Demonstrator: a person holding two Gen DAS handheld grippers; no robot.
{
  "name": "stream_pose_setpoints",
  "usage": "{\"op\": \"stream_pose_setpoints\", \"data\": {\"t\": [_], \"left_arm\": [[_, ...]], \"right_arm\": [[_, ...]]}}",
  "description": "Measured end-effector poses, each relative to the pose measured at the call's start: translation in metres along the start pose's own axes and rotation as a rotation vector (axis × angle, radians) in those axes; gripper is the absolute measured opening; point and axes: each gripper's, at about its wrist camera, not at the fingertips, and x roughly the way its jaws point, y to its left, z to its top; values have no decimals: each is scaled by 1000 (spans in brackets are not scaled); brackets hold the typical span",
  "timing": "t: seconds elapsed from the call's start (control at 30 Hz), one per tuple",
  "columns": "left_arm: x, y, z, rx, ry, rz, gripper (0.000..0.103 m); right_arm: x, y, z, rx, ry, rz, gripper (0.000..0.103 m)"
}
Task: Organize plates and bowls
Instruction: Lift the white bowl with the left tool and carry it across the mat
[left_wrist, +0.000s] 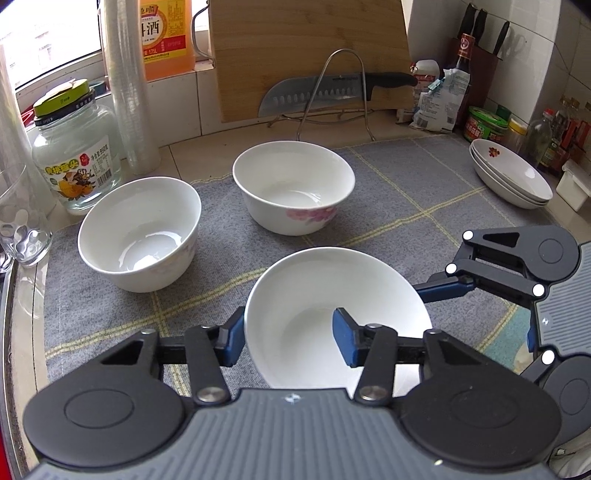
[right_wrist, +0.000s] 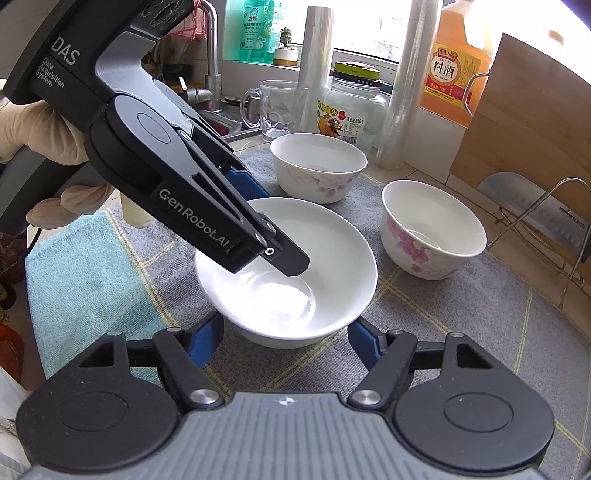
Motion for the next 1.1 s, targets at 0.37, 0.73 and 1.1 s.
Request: {"op": "stream_pose_setpoints", "data": {"t": [0.37, 0.73, 1.1], "left_arm": [[-3, -8, 1, 20, -3, -16, 49], [4, -39, 15, 63, -20, -85, 49], [27, -83, 31, 130, -14, -175, 49]], "right_arm": [[-7, -1, 0, 10, 13, -3, 78], [-38, -18, -14, 52, 25, -54, 78], [-69, -43, -42, 117, 61, -130, 78]]}}
